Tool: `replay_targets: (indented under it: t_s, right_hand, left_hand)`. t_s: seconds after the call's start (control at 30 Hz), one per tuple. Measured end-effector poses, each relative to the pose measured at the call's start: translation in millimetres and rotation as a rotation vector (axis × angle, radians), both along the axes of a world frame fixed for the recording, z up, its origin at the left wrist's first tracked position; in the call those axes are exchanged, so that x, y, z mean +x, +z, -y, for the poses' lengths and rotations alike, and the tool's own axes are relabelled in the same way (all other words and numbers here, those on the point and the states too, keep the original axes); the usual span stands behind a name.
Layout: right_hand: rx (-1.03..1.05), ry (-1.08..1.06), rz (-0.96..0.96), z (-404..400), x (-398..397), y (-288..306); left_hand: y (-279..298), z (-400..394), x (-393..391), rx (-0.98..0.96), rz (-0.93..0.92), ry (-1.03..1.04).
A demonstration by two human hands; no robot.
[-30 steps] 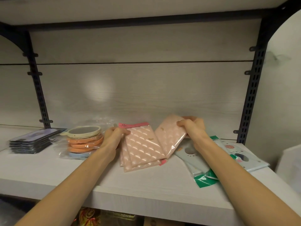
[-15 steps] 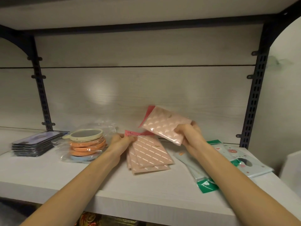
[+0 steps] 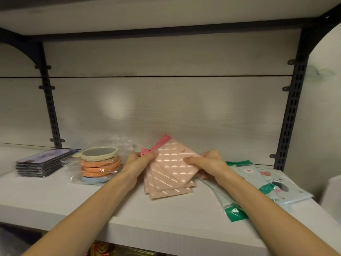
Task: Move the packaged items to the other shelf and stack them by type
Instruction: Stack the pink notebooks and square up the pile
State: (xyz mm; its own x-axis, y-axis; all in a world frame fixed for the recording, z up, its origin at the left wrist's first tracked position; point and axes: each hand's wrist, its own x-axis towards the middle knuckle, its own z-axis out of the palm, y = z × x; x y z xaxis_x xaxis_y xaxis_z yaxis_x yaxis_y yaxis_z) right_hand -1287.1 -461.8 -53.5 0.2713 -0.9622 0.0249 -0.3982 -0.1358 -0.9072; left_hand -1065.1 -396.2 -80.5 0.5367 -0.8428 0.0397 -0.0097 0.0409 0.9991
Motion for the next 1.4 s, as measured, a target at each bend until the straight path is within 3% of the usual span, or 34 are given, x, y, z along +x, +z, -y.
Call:
replay_targets:
  t_s: [0.1, 0.2, 0.47, 0.67, 1.03, 1.2, 1.4]
  right_hand:
    - [-0.122, 0.006, -0.235, -5, 4, -2]
    - [-0.242, 0.058, -0.271, -6, 6, -5]
    - [-0.03, 0.268, 0.178, -11, 13, 3]
    - [-0.108, 0.316, 0.346, -21, 11, -2]
    - [-0.448, 0.288, 0.102, -45, 20, -13]
    - [-0.52, 0.298, 0.168, -40, 20, -13]
    - [-0.435, 0.244, 0.45, -34, 18, -4]
  left_hand:
    - [0, 0, -1, 0.001, -0.004, -0.025]
    - [2, -1, -3, -0.07, -0.026, -0.04]
    - [16, -9, -18, -0.322, 0.055, -0.16]
    - [14, -21, -29, -0.463, 0.36, -0.118]
    - [17, -32, -33, -0.54, 0.515, -0.121]
    - [16, -29, -39, -0.588, 0.486, -0.15]
    - [12, -19, -35, -0.554, 0.245, -0.204]
